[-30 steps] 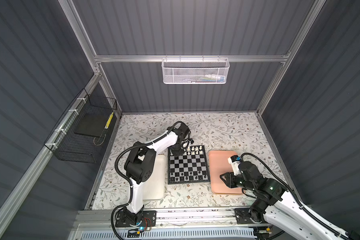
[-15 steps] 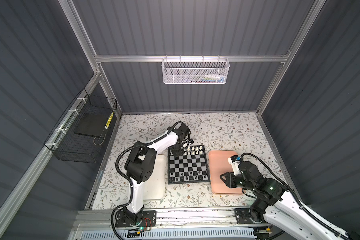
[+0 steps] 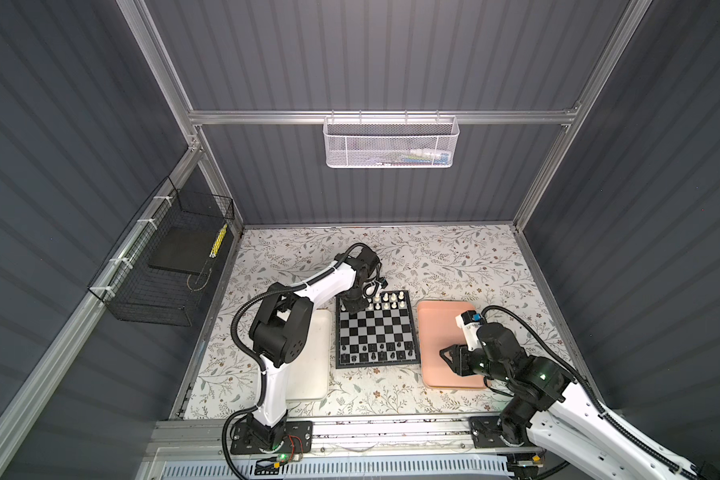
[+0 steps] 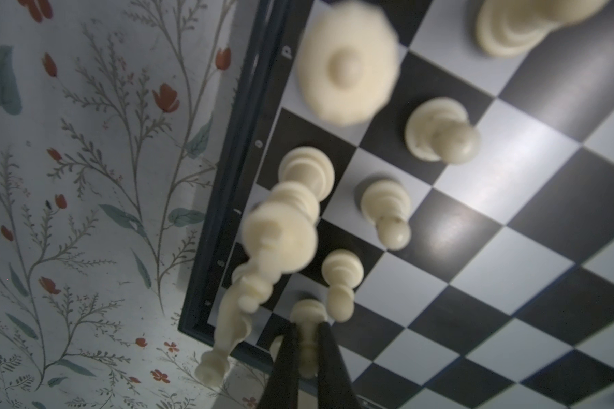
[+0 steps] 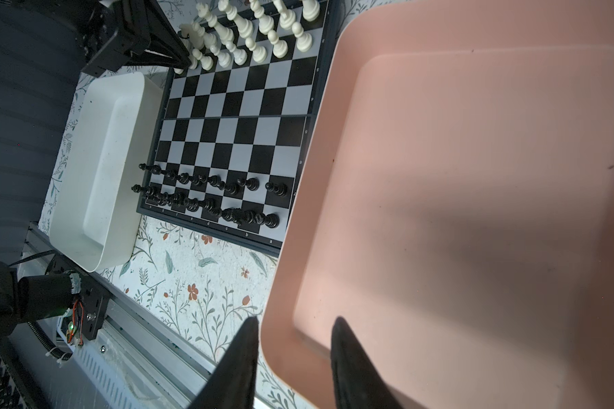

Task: Set up the chess pieces on the board
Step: 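Lower the white pawn onto the empty square in the white pawn row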

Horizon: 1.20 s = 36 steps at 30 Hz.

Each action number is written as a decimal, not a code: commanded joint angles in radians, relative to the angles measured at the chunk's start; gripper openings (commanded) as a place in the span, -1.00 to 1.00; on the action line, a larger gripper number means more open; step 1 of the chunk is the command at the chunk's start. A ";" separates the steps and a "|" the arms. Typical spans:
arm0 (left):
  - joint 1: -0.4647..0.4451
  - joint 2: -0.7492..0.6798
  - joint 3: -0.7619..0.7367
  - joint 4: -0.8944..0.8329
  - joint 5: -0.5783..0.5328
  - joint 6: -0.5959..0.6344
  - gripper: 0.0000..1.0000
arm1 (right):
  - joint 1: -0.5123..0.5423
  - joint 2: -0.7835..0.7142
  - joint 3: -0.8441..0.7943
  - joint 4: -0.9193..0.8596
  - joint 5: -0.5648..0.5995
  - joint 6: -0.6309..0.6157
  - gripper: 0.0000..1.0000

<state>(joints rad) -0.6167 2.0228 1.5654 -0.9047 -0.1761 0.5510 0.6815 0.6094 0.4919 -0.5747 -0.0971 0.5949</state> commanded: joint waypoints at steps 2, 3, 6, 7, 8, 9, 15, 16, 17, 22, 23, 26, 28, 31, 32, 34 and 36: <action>-0.006 -0.006 0.011 -0.040 0.008 0.019 -0.78 | 0.000 -0.006 0.005 -0.011 0.015 -0.006 -0.25; -0.005 -0.003 0.012 -0.042 0.007 0.019 -0.77 | 0.000 -0.006 0.004 -0.010 0.016 -0.006 -0.25; -0.006 -0.007 0.009 -0.037 0.007 0.017 -0.74 | 0.000 -0.006 0.004 -0.011 0.013 -0.006 -0.26; -0.006 -0.007 0.008 -0.038 0.009 0.017 -0.74 | 0.000 -0.006 0.003 -0.009 0.012 -0.006 -0.25; -0.006 -0.008 0.008 -0.041 0.011 0.017 -0.74 | 0.000 -0.006 0.003 -0.008 0.014 -0.006 -0.25; -0.006 -0.010 0.008 -0.041 0.010 0.015 -0.74 | 0.000 -0.006 0.003 -0.007 0.016 -0.006 -0.25; -0.006 -0.008 0.010 -0.042 0.010 0.015 -0.71 | 0.000 -0.006 0.001 -0.008 0.015 -0.006 -0.25; -0.006 -0.007 0.013 -0.042 0.011 0.013 -0.70 | 0.000 -0.005 0.003 -0.008 0.015 -0.006 -0.25; -0.006 -0.007 0.015 -0.042 0.012 0.012 -0.69 | 0.000 -0.007 0.001 -0.008 0.016 -0.006 -0.25; -0.005 -0.003 0.016 -0.038 0.021 0.007 -0.62 | 0.001 -0.007 0.002 -0.008 0.017 -0.004 -0.25; -0.005 -0.002 0.016 -0.039 0.022 0.007 -0.61 | 0.000 -0.008 0.001 -0.007 0.016 -0.004 -0.25; -0.006 -0.004 0.016 -0.040 0.019 0.006 -0.59 | 0.000 -0.009 0.000 -0.008 0.017 -0.003 -0.25; -0.006 -0.009 0.016 -0.040 0.017 0.007 -0.55 | 0.000 -0.009 0.000 -0.007 0.017 -0.004 -0.25; -0.006 -0.014 0.016 -0.041 0.012 0.009 -0.53 | 0.000 -0.009 0.000 -0.007 0.017 -0.003 -0.25; -0.006 -0.016 0.016 -0.043 0.010 0.009 -0.52 | 0.000 -0.010 0.000 -0.008 0.016 -0.004 -0.25; -0.006 -0.019 0.018 -0.048 0.009 0.010 -0.52 | 0.000 -0.010 0.000 -0.007 0.016 -0.004 -0.25; -0.005 -0.026 0.018 -0.050 0.008 0.010 -0.51 | 0.000 -0.012 0.000 -0.008 0.017 -0.004 -0.25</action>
<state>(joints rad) -0.6167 2.0228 1.5654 -0.9218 -0.1734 0.5564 0.6815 0.6086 0.4919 -0.5747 -0.0971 0.5949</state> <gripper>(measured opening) 0.244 0.374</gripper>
